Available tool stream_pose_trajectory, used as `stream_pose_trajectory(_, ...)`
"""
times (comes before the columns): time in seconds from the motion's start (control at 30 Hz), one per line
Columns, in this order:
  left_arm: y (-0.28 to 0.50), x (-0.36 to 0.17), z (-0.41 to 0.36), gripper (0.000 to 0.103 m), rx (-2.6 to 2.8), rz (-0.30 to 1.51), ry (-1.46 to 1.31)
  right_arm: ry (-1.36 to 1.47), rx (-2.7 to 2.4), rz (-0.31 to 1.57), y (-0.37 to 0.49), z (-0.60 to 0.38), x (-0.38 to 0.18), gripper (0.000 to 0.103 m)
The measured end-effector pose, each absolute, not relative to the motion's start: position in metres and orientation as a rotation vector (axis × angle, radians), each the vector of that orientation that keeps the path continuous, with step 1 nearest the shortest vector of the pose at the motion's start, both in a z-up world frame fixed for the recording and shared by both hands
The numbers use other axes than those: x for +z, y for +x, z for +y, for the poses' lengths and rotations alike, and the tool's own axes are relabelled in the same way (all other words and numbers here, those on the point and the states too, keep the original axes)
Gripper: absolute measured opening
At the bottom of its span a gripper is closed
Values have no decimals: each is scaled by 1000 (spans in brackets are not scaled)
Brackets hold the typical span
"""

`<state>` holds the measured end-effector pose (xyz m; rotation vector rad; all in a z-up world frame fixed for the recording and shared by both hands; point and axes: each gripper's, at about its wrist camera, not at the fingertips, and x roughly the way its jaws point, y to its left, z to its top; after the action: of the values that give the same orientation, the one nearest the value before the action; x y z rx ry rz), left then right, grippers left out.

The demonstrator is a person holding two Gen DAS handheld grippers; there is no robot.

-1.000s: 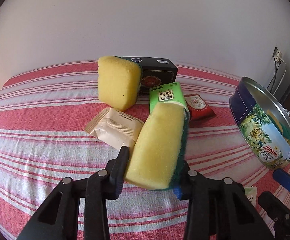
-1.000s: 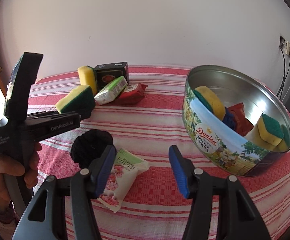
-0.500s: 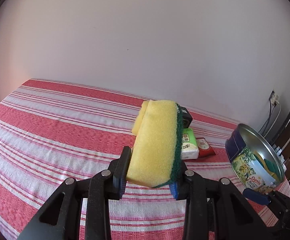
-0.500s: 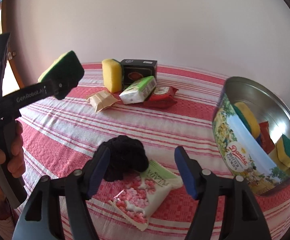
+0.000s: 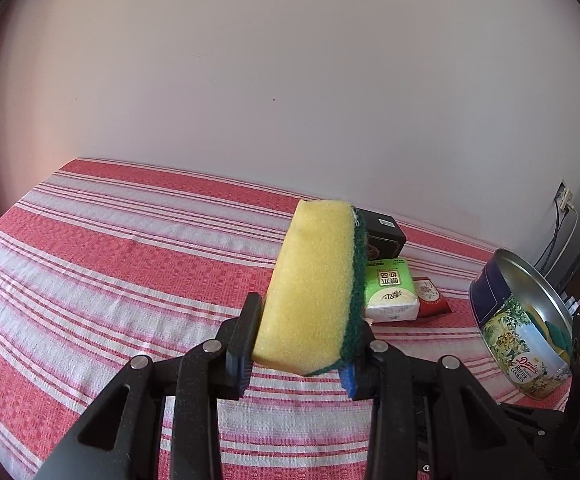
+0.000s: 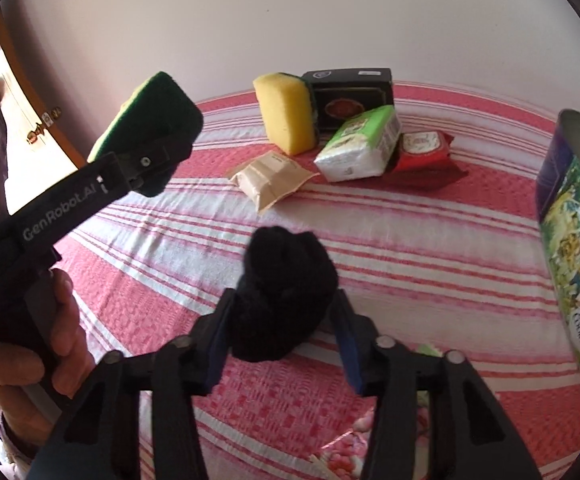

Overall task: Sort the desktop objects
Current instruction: 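Carry the held sponge and black cloth over the silver tin with both tools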

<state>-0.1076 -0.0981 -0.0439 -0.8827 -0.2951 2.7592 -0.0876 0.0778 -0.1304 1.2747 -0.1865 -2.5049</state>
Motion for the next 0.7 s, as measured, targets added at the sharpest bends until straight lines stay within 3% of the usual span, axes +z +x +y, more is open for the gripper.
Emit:
stream_pose_trajectory(0.13,-108,-46,-93,36,2785,-236,-873,1233,-2620,-51,-76,68,-122,42)
stream_pose_trajectory(0.33,-104,-44,-77,36,2768,-150,-821,1112,-2757,-22,-47,82,-92,42)
stream_pose_trajectory(0.7,-80,-32,-6,36,2641,-63,-777,1103,-3005,-92,-8,175,-61,42)
